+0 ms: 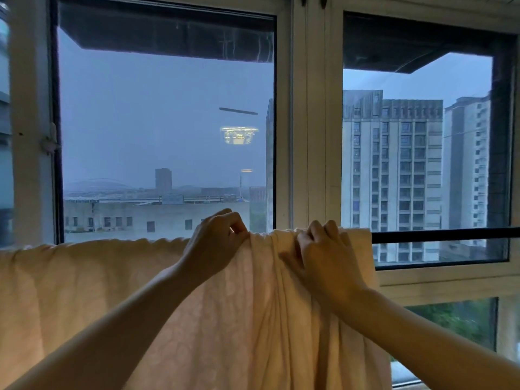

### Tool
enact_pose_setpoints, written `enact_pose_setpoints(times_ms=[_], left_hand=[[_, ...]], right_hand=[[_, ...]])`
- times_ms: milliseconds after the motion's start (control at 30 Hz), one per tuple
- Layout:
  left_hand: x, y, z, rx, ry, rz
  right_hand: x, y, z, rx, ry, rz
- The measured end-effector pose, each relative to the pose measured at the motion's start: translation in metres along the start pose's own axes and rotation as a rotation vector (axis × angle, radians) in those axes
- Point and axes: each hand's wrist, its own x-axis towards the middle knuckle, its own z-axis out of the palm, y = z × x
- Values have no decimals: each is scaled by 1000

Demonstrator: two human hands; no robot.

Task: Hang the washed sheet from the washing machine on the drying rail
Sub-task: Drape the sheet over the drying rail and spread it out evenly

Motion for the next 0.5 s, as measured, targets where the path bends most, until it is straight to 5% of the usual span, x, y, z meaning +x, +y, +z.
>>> enact_pose_setpoints(times_ms=[333,500], left_hand=[[30,-14,-16,92,182,-41],[35,-29,-11,148,-54,-207]], right_hand=[[67,8,-23,260,107,104],[73,2,7,251,22,111]])
